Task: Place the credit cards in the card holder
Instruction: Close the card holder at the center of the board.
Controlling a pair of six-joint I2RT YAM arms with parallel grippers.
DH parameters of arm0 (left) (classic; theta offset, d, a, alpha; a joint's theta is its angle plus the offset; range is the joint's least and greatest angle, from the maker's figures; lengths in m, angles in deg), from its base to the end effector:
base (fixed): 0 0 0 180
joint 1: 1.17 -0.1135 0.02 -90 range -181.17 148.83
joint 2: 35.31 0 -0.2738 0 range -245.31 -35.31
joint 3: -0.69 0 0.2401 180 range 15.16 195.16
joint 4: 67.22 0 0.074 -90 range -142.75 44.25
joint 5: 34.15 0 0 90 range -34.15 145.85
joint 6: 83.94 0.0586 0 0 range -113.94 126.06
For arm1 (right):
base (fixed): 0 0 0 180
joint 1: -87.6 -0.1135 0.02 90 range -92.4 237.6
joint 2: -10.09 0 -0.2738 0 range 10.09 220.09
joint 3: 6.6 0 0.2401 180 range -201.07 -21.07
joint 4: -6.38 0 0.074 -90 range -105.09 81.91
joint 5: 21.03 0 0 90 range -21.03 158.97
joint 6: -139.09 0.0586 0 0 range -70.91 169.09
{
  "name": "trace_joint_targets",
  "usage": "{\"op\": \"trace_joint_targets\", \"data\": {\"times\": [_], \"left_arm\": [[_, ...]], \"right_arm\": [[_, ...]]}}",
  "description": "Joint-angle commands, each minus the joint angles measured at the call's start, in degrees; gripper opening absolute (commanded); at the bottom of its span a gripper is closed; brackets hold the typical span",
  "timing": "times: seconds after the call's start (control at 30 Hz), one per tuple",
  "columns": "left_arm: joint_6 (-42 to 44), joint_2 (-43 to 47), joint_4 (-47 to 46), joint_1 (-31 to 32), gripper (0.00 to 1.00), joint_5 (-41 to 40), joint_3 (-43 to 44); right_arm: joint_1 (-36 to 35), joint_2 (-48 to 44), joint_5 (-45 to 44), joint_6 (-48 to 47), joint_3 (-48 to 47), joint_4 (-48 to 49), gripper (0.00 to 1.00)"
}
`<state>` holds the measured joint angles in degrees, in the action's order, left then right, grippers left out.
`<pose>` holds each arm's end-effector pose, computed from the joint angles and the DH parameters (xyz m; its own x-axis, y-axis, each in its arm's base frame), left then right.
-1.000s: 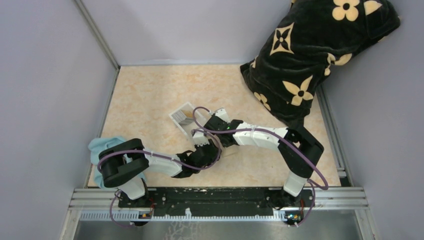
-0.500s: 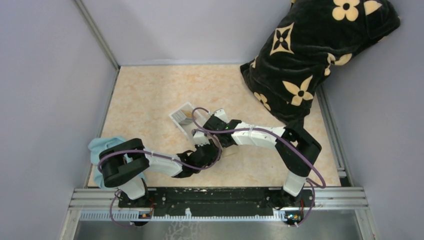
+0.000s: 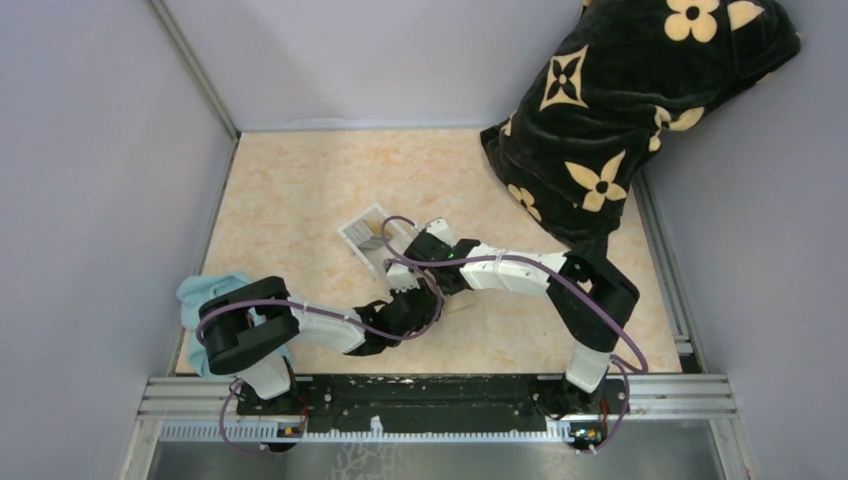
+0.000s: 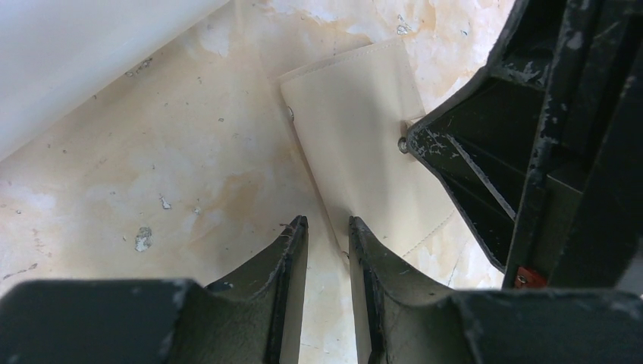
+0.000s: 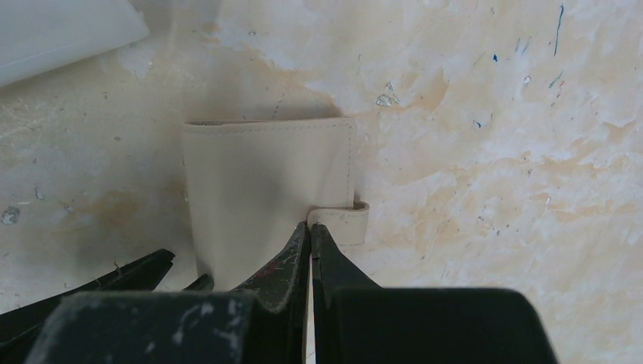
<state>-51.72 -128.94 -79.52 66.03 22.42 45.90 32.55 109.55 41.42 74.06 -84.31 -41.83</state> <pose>0.1445 -0.2603 0.1347 -0.6268 -0.3309 -0.7054 0.1250 0.8509 -0.5102 0.2119 0.2559 0.1763 -0.7563 -0.4288 -0.4941 -0.3493 0.9033 -0.2492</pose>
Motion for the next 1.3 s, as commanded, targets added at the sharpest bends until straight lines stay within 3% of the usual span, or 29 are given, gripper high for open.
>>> {"op": "trace_joint_targets", "data": {"times": [0.0, 0.83, 1.27], "left_arm": [[1.0, -1.7, 1.5, 0.0, 0.34, 1.0, 0.6], [-3.4, -2.0, -2.8, 0.0, 0.34, 2.0, -3.9], [-8.2, -1.7, -7.0, 0.0, 0.33, 2.7, -9.1]], "right_arm": [[-1.4, 1.7, 0.3, -0.3, -2.6, 0.8, 0.00], [-2.5, 7.2, 3.9, 1.6, -1.1, 1.2, 0.00], [-4.9, 9.5, 5.2, 7.9, 2.8, 2.6, 0.00]]}}
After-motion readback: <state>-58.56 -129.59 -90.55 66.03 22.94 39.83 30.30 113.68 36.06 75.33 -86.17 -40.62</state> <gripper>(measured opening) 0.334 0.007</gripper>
